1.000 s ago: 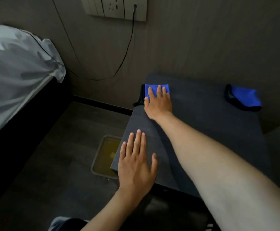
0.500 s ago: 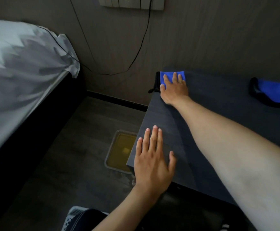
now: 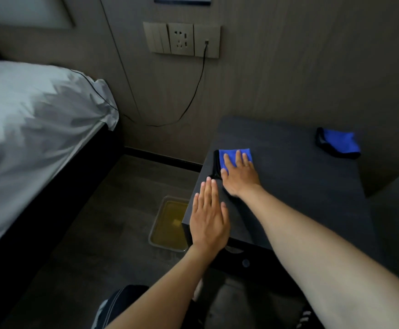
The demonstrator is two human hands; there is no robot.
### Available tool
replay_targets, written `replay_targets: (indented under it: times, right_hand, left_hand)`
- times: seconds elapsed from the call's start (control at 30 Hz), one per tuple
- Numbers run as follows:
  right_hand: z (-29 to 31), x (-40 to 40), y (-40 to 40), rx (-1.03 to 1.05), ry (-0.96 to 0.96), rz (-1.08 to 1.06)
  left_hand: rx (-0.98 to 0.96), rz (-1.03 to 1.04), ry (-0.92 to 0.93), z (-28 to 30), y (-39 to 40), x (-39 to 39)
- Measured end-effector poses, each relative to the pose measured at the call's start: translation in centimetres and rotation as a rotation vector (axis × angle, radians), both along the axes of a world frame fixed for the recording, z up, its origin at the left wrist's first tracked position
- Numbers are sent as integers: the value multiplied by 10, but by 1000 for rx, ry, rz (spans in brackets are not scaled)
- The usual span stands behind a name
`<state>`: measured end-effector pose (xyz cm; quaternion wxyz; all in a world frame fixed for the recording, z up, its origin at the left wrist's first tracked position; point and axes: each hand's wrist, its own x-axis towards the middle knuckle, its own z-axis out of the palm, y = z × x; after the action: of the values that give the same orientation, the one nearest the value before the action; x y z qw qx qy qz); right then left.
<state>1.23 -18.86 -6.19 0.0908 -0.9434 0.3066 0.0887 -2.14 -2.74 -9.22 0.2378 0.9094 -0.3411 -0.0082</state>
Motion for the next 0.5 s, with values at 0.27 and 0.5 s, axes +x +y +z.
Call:
replay_targets:
  times: [0.27, 0.5]
  right_hand:
    - [-1, -53, 64, 35, -37, -6]
    - [4, -78, 109, 81, -67, -4]
  left_hand:
    - [-21, 122, 117, 16, 19, 0]
    - [172, 4, 47, 21, 50, -5]
